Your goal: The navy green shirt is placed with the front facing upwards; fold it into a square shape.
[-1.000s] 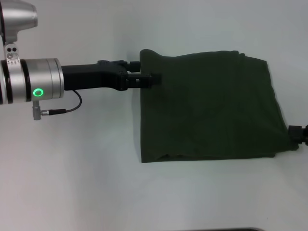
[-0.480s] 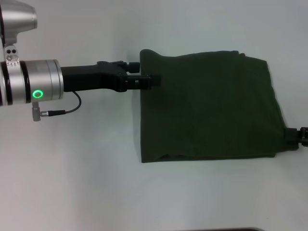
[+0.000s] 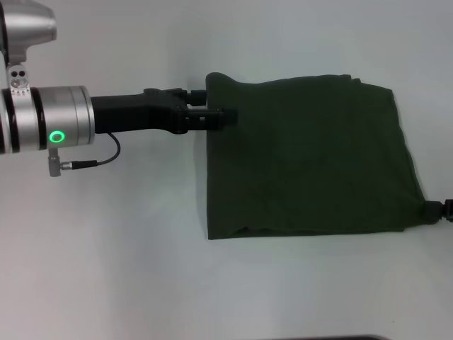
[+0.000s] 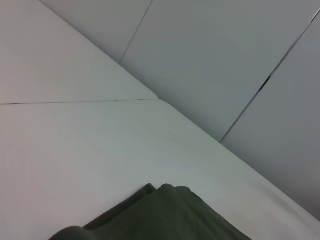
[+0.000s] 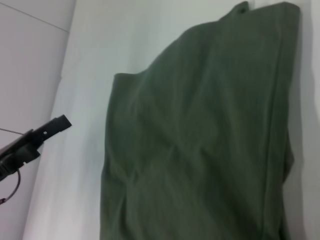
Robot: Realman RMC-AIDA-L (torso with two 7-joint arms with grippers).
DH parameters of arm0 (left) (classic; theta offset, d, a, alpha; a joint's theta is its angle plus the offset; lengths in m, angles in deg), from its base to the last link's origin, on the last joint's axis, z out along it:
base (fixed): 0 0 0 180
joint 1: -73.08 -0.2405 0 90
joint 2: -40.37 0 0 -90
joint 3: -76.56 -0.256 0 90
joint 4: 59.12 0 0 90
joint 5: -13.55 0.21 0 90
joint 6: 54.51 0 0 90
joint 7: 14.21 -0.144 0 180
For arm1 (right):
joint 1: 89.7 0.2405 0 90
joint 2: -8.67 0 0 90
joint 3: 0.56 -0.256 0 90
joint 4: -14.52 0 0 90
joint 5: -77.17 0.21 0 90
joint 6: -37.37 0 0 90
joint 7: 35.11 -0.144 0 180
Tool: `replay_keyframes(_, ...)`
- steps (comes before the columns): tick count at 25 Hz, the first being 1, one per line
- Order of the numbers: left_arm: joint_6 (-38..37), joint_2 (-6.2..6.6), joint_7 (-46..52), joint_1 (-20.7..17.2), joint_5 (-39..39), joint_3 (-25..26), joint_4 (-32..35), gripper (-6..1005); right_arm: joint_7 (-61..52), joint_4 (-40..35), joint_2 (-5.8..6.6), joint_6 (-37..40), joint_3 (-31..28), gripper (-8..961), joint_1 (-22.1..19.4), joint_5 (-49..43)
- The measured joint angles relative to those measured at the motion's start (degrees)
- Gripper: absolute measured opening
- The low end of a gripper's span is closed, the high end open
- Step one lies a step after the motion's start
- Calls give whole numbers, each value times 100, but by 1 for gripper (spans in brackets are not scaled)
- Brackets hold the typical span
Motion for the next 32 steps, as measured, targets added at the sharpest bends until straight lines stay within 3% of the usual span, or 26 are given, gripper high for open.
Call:
replay_keyframes(8,40,0,-17,2,0,-20,0,934,-70,40,-2,-143,-11,65,21,-107)
replay_keyframes(32,11,0,-26,-8,0,-27,5,934,13,45,-25,-226,-149,65,83,-273)
